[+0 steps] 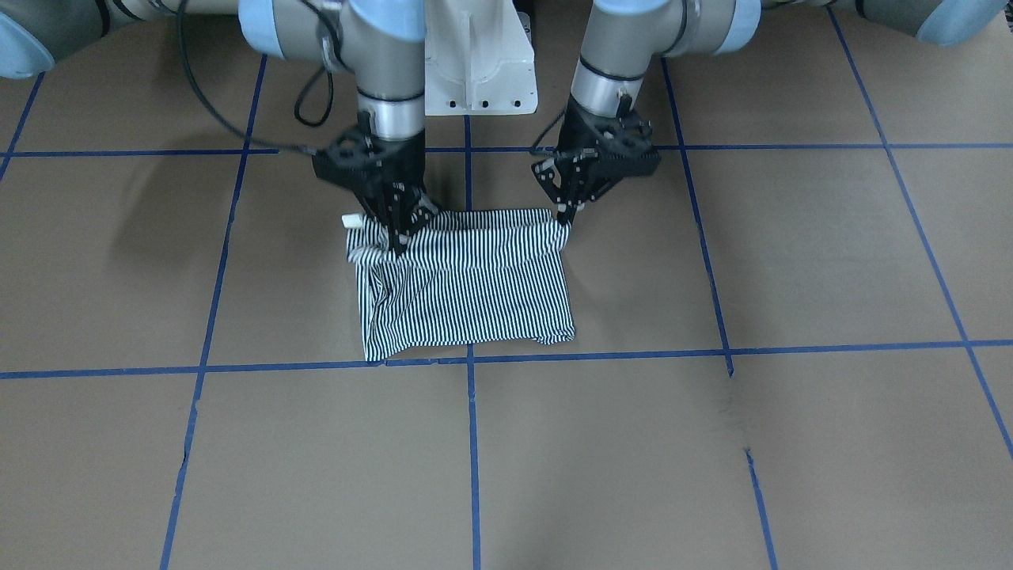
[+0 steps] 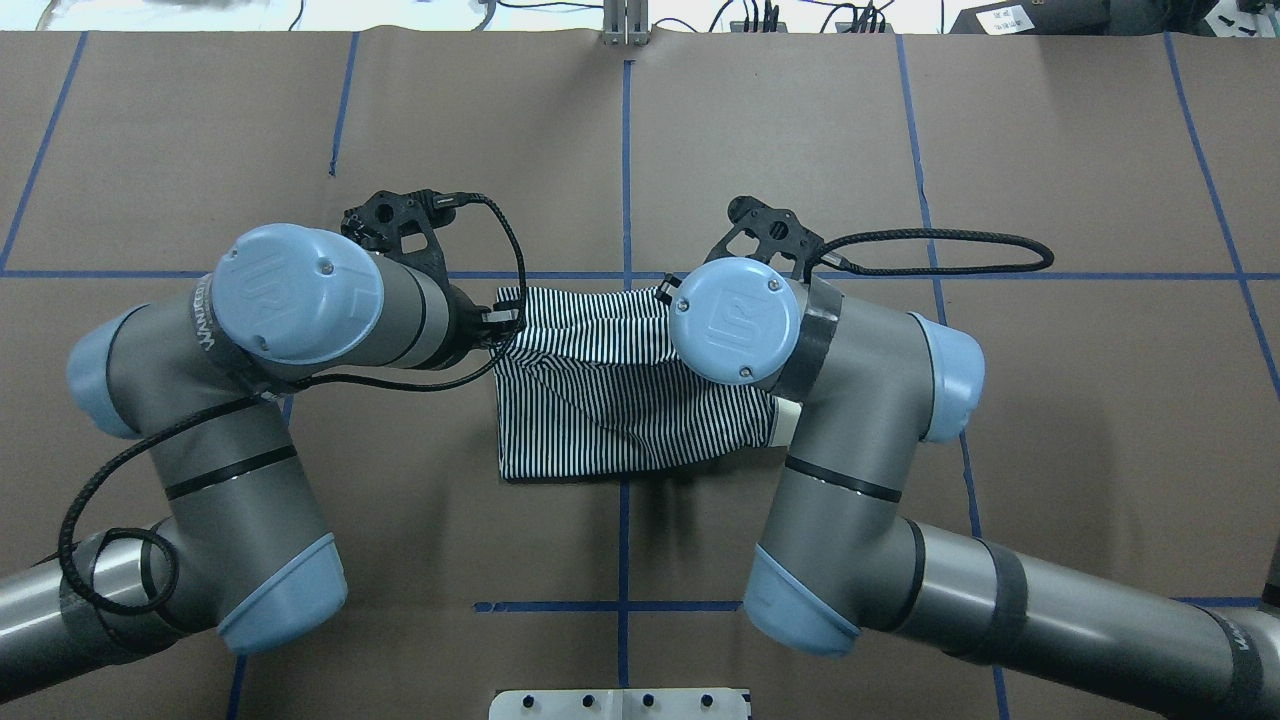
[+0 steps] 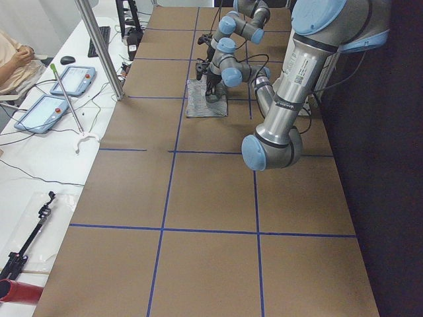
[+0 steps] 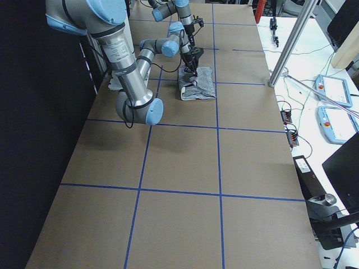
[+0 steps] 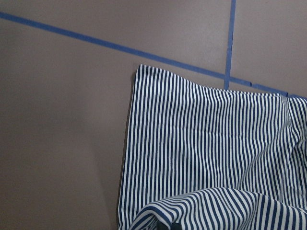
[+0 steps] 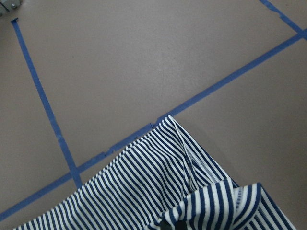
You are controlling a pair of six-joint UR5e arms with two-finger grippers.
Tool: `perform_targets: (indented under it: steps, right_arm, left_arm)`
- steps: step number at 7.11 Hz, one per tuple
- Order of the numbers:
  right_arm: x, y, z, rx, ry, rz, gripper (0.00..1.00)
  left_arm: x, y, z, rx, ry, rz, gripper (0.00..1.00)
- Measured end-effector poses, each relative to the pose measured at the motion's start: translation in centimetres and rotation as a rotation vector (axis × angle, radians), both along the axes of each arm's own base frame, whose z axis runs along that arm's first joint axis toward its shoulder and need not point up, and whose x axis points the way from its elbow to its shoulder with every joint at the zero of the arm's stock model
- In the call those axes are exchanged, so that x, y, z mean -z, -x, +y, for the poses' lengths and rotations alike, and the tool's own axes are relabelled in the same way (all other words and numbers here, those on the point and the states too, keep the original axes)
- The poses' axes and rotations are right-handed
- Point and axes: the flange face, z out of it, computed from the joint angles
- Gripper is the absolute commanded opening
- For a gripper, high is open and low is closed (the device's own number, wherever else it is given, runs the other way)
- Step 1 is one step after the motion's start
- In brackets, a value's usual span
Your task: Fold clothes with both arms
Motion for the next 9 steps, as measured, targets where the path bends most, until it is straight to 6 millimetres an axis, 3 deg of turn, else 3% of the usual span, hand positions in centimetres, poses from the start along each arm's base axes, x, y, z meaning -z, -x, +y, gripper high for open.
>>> perform_targets:
  steps: [2, 3, 4, 6, 7, 9]
  right_arm:
    - [-2.2, 2.6, -4.0, -0.013, -0.014, 0.013, 0.0]
    - [-2.7, 3.1, -4.8, -0.014, -0.016, 0.021, 0.29]
    - [-2.9, 3.3, -5.2, -0.006, -0.021, 0.028, 0.99]
    - [-2.6, 3.4, -5.5, 0.06, -0.075, 0.06, 1.0]
    - [-1.9, 3.4, -5.6, 0.092, -0.094, 0.059, 1.0]
    - [-0.1, 3.6, -5.1, 0.154, -0.113, 0.042, 1.0]
  left_arm:
    - [-2.5, -2.4, -2.5, 0.005, -0.012, -0.01, 0.0]
    - [-3.5, -3.5, -3.3, 0.002, -0.019, -0.011, 0.03]
    - [-4.0, -4.1, -3.7, 0.0, -0.022, -0.013, 0.99]
    - [-4.3, -4.0, -4.3, -0.035, -0.077, -0.035, 1.0]
    - [-4.1, -2.7, -5.2, -0.072, -0.134, -0.051, 1.0]
    - [-4.4, 1.6, -8.3, -0.184, -0.244, -0.082, 1.0]
